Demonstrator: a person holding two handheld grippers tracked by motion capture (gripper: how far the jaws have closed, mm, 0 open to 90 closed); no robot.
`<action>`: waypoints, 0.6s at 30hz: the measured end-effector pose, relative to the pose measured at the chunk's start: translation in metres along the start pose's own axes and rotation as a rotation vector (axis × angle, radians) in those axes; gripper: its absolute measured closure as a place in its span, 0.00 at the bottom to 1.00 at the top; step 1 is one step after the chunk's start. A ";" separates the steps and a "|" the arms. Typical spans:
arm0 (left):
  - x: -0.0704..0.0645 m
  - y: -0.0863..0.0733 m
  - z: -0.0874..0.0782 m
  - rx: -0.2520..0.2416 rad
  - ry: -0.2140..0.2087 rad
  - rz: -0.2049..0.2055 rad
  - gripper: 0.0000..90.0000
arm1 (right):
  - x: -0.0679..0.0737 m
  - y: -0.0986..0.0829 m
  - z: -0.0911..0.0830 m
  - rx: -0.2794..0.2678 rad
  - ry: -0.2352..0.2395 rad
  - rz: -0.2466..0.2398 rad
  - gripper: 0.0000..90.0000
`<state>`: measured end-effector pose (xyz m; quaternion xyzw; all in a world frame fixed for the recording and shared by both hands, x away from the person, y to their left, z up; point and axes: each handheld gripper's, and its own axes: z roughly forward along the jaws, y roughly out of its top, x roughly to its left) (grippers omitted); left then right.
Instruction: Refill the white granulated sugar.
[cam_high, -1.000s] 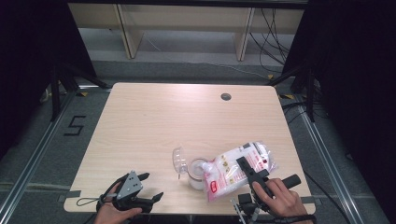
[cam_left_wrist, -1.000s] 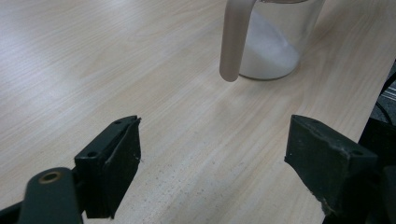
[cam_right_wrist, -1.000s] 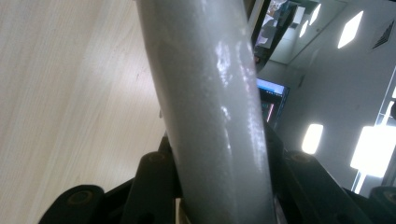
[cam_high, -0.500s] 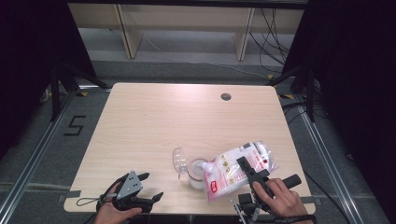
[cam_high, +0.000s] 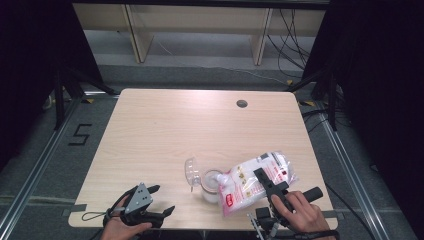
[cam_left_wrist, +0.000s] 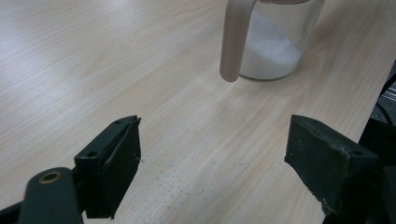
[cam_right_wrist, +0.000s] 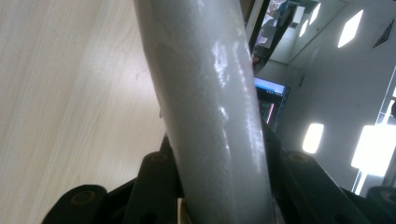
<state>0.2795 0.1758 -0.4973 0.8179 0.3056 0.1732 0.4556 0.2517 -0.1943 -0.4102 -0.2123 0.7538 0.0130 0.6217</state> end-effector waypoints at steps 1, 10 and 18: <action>0.000 0.000 0.000 0.000 0.000 0.000 0.20 | 0.000 0.000 0.000 -0.001 -0.001 0.005 0.77; 0.000 0.000 0.000 -0.001 0.000 -0.001 0.20 | -0.001 0.000 0.000 0.003 0.016 -0.005 0.77; 0.000 0.000 0.000 0.000 -0.002 0.002 0.20 | -0.003 -0.001 0.000 -0.010 0.005 -0.014 0.78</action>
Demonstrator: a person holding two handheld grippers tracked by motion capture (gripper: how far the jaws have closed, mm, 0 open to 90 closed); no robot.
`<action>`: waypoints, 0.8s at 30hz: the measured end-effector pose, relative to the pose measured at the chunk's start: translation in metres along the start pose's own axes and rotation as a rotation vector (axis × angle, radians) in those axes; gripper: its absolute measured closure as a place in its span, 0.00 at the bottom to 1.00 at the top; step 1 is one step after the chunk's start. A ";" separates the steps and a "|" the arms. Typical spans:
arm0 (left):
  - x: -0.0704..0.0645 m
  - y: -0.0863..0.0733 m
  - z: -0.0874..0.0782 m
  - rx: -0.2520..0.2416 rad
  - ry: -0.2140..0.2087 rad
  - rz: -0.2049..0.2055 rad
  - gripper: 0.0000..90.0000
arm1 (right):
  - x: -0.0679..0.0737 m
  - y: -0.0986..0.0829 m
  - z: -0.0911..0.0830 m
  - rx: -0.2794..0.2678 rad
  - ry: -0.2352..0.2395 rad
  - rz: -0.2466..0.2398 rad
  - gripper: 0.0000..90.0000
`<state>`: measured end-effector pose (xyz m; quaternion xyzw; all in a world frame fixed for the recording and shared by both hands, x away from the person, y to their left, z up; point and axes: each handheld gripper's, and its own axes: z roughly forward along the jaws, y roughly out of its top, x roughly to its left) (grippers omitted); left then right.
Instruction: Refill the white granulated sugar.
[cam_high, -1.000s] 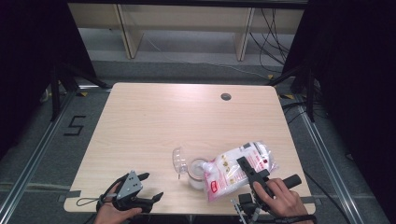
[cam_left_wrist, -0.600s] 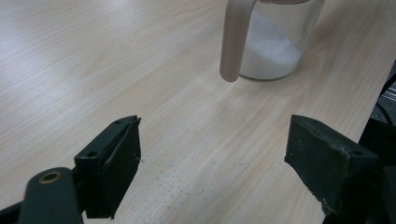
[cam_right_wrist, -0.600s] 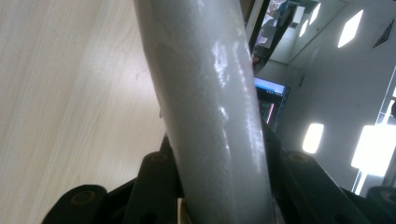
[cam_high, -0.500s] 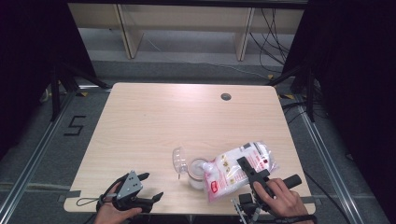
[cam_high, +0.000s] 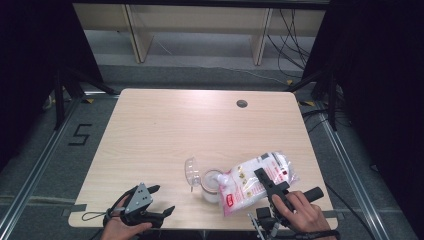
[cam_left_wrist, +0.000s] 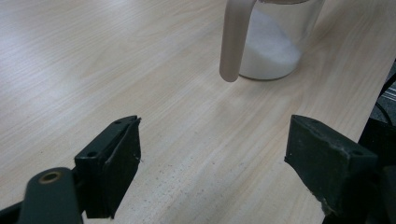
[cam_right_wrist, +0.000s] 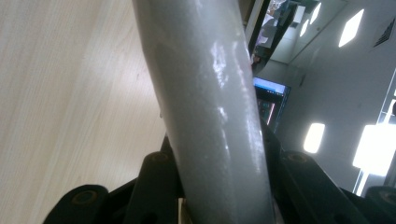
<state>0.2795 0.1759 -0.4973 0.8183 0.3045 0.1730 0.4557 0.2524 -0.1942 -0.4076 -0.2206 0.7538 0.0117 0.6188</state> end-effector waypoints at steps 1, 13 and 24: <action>0.000 0.000 0.000 0.000 0.000 0.000 0.20 | 0.000 0.000 -0.001 0.006 0.007 0.010 0.78; 0.000 0.000 0.000 -0.001 0.001 -0.002 0.20 | 0.000 -0.002 -0.001 0.003 0.004 0.004 0.78; 0.000 0.000 -0.001 0.003 0.005 -0.002 0.20 | 0.002 -0.006 -0.005 0.010 -0.005 0.009 0.78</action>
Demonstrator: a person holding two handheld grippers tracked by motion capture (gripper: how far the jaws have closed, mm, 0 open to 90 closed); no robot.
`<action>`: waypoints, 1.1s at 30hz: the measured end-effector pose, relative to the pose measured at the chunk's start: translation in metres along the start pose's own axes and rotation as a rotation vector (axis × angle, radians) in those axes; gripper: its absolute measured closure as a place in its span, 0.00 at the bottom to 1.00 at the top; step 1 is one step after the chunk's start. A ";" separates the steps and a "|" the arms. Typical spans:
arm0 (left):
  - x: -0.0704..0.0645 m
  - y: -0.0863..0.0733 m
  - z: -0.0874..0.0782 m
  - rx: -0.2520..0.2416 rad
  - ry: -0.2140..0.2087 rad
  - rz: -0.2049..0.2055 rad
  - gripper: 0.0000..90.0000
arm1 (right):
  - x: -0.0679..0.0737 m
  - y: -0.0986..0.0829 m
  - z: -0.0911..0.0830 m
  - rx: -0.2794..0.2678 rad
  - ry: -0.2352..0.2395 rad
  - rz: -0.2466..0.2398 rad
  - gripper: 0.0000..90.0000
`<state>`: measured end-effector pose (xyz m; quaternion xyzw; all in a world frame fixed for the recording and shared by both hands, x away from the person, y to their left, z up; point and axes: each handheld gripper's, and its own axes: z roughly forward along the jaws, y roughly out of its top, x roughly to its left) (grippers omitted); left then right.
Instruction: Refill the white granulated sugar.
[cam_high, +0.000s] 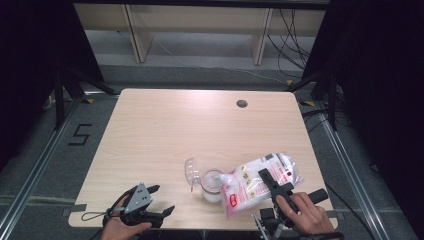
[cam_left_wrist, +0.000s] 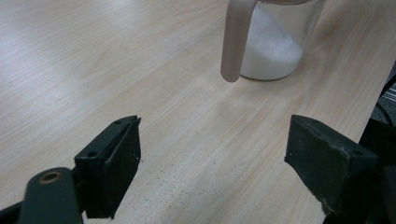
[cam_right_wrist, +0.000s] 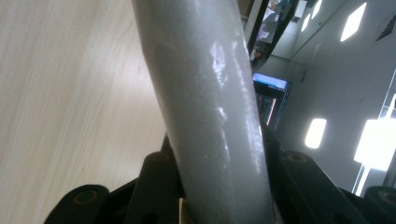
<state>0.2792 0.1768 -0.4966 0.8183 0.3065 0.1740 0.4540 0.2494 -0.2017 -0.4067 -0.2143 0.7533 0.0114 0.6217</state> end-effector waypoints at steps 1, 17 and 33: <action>0.000 0.000 0.000 0.000 0.000 0.001 0.20 | 0.000 0.000 -0.001 0.000 0.001 0.005 0.78; 0.001 0.000 0.000 0.005 -0.002 -0.005 0.20 | 0.003 0.002 -0.013 0.007 0.002 0.023 0.78; 0.000 -0.001 0.001 -0.001 0.004 -0.005 0.20 | 0.000 0.006 -0.005 -0.025 0.004 0.025 0.79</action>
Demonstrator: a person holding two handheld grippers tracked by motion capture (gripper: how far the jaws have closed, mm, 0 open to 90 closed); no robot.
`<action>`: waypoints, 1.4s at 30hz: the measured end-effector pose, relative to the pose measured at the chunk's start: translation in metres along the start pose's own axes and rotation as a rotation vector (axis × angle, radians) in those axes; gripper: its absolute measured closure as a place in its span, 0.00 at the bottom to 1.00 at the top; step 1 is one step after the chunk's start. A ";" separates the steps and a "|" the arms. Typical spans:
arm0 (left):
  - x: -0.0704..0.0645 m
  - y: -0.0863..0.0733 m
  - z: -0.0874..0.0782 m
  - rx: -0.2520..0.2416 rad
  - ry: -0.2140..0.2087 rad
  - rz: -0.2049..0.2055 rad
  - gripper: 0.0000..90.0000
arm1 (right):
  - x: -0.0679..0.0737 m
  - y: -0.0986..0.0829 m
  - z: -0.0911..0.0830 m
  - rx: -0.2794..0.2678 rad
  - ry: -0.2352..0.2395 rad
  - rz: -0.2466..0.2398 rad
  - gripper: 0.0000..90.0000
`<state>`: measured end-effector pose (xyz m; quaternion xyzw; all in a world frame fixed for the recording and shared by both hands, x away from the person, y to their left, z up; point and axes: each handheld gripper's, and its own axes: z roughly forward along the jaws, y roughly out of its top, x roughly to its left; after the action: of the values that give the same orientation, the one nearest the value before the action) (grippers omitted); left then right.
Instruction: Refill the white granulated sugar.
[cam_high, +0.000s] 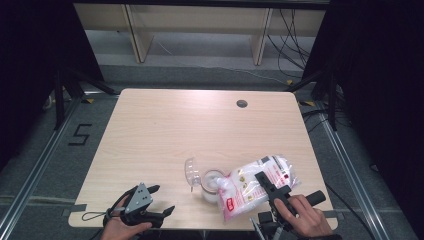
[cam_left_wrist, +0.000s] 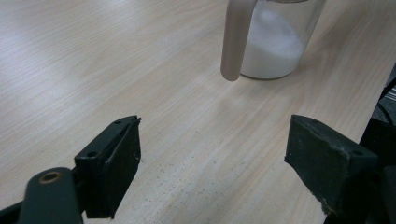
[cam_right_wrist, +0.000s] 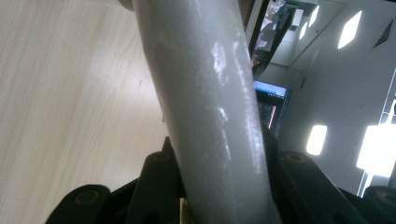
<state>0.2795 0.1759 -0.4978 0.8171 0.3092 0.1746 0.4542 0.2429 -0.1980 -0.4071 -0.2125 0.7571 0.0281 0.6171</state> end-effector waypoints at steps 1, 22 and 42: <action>0.000 0.000 0.000 0.001 -0.004 0.000 0.20 | -0.001 -0.001 0.001 0.001 0.006 -0.016 0.79; 0.000 0.000 0.000 -0.003 -0.004 0.000 0.20 | 0.003 -0.005 -0.003 0.019 0.010 0.003 0.79; 0.001 0.000 -0.001 0.001 -0.005 0.005 0.20 | 0.003 -0.007 -0.005 0.047 0.022 0.012 0.79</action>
<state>0.2796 0.1771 -0.4968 0.8186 0.3060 0.1734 0.4541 0.2405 -0.2066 -0.4069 -0.1938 0.7656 0.0115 0.6133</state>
